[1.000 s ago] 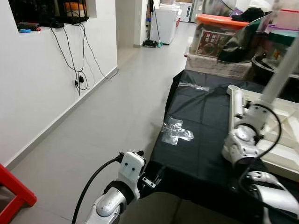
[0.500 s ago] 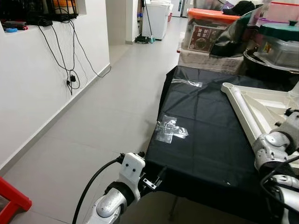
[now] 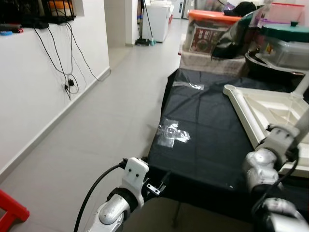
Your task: Building children table
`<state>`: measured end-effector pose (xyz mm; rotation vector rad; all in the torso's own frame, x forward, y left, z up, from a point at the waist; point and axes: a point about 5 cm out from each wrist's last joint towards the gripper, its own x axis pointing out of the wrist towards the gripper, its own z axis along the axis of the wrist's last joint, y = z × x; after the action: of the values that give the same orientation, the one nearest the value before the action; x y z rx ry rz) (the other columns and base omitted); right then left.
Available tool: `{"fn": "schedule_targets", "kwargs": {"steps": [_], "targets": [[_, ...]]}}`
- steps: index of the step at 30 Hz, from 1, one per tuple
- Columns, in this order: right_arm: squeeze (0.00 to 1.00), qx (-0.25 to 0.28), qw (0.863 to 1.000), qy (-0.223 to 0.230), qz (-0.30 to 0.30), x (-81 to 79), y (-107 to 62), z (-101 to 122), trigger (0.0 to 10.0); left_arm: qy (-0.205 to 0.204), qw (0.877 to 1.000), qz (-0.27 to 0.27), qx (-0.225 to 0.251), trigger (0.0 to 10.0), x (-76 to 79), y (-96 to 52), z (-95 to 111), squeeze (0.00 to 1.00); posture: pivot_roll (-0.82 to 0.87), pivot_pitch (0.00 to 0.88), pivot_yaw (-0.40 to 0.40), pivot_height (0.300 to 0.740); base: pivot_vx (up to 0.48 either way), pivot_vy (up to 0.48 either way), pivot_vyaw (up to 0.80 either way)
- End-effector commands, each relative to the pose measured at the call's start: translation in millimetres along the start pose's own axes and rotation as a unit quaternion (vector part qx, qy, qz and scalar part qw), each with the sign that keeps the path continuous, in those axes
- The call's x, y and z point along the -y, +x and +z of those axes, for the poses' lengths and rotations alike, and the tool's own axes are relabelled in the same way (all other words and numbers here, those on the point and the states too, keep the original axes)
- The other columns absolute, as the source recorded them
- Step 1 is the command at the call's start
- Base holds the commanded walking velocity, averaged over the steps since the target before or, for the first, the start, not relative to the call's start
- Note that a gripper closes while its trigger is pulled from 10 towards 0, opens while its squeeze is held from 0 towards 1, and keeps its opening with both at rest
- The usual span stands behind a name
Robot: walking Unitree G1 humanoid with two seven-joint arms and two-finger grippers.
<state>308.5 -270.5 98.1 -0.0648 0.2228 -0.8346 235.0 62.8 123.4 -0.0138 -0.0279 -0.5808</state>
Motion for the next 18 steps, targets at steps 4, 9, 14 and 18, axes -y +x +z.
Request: {"fn": "schedule_targets", "kwargs": {"steps": [4, 9, 14, 18], "targets": [[0.00, 0.026, 0.985, -0.019, 0.167, -21.7, -44.5, 10, 10.0, -0.007, 1.000, 0.000, -0.007, 10.0, -0.9, -2.9, -1, 0.00, 0.04, 0.000, -0.070, 0.740, 0.000, 0.000, 0.00], [0.00, 0.093, 0.931, 0.017, 0.352, -54.4, -82.2, 23, 10.0, -0.013, 1.000, 0.007, -0.009, 10.0, -2.3, -3.5, -2, 0.00, 0.04, 0.000, -0.068, 0.740, 0.000, 0.000, 0.00], [0.00, 0.124, 0.900, 0.030, 0.416, -68.8, -98.3, 30, 10.0, -0.020, 1.000, 0.020, -0.014, 10.0, -5.3, -3.7, -3, 0.00, 0.04, 0.000, -0.071, 0.740, 0.000, 0.000, 0.00], [0.00, 0.145, 0.886, 0.032, 0.439, -83.0, -108.6, 38, 10.0, -0.048, 0.996, 0.064, -0.029, 10.0, -17.3, -4.1, -7, 0.00, 0.05, 0.000, -0.069, 0.740, 0.000, -0.137, 0.00]]}}
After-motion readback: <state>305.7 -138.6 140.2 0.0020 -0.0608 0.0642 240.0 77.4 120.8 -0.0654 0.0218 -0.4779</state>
